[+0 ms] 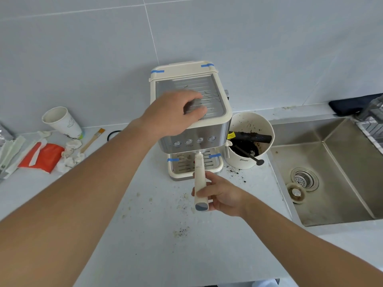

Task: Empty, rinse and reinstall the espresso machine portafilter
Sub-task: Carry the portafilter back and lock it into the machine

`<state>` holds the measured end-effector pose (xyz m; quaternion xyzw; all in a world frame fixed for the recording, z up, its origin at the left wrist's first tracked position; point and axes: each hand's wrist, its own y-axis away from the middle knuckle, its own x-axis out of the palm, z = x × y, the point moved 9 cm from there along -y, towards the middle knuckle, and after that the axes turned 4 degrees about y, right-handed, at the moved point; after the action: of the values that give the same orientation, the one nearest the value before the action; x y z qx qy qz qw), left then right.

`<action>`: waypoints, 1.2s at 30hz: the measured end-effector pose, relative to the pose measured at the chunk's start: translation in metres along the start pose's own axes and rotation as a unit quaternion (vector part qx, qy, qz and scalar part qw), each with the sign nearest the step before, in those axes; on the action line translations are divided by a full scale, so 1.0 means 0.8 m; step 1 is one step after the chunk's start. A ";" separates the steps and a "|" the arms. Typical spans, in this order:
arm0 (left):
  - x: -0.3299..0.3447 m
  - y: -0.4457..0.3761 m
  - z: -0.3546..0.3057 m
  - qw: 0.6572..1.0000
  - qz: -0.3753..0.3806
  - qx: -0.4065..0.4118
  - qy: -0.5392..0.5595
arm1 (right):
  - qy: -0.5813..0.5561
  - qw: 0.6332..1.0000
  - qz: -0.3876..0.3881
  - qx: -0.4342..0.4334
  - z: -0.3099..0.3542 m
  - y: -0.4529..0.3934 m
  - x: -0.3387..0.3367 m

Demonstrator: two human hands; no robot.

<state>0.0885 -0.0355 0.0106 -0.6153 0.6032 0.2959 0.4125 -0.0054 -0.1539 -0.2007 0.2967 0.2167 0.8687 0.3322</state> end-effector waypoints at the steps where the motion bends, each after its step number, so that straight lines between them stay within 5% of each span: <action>1: 0.005 -0.002 -0.002 1.000 0.010 0.013 -0.008 | -0.002 1.000 0.001 -0.004 0.004 -0.002 -0.001; 36: 0.008 -0.010 0.018 0.999 -0.043 0.003 -0.005 | -0.085 0.991 -0.027 -0.097 0.022 -0.079 0.038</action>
<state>0.0987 -0.0268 -0.0004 -0.6379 0.5752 0.2790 0.4295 0.0167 -0.0861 -0.2129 0.3300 0.1100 0.8478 0.4002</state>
